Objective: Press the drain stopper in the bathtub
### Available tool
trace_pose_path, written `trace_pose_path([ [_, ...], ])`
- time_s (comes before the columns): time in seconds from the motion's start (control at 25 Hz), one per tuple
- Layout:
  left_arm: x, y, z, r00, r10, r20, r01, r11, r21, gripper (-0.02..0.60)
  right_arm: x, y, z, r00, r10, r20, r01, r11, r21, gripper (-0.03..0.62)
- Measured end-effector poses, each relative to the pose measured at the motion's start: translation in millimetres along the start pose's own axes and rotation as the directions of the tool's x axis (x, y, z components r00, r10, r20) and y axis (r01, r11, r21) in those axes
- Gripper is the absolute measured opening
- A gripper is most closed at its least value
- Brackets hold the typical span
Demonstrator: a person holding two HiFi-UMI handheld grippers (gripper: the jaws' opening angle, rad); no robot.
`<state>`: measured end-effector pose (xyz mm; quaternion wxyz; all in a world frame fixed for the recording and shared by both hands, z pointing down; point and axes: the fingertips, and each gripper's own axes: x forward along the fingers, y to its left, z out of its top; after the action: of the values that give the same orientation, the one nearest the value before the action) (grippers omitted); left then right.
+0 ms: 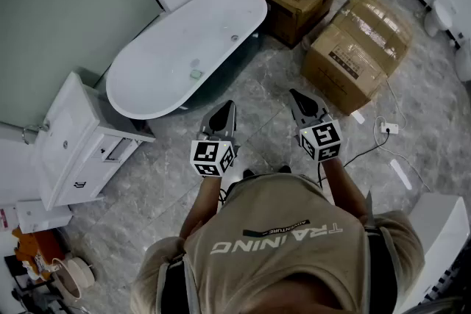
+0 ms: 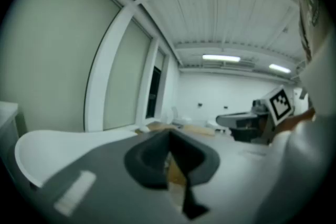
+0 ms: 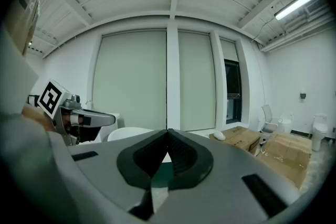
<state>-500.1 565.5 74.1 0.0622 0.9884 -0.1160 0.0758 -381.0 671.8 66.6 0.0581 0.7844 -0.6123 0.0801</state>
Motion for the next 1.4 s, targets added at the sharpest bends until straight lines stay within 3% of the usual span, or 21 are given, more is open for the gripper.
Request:
trace_pose_path([
  [0.28,9.2,25.8,-8.6,1.000,-0.017,-0.017,0.016,1.000,-0.017,0.002,19.3,3.1,1.7,1.000,-0.028,0.009,0.028,1.000,0.010,0.012],
  [0.56,25.7,39.4,-19.5,0.995,-0.091,-0.040,0.091,0.996,-0.020,0.002,29.4,3.1,-17.4,0.996,-0.090,-0.022,0.092,0.993,0.072,0.012],
  [0.76,52.6,37.0,-39.3,0.989,-0.126,-0.074,0.122,0.991,-0.061,0.002,33.1,-3.1,-36.2,0.992,-0.107,-0.065,0.112,0.990,0.081,0.014],
  [0.96,91.9,24.7,-37.6,0.990,-0.117,-0.073,0.114,0.992,-0.048,0.002,52.2,-39.7,-47.8,0.996,-0.063,-0.068,0.070,0.993,0.095,0.014],
  [1.16,145.7,25.1,-16.8,0.995,-0.047,-0.083,0.044,0.998,-0.037,0.002,86.4,-95.1,-27.2,1.000,0.001,-0.013,-0.001,0.998,0.059,0.014],
  [1.32,194.4,11.7,4.9,0.997,-0.024,-0.078,0.026,0.999,0.021,0.002,104.8,-141.8,-15.5,0.998,0.060,0.019,-0.061,0.998,0.035,0.014],
  [1.4,216.2,5.2,13.3,0.998,-0.017,-0.062,0.018,1.000,0.011,0.002,114.2,-161.1,-16.9,0.996,0.090,0.028,-0.091,0.995,0.050,0.014],
])
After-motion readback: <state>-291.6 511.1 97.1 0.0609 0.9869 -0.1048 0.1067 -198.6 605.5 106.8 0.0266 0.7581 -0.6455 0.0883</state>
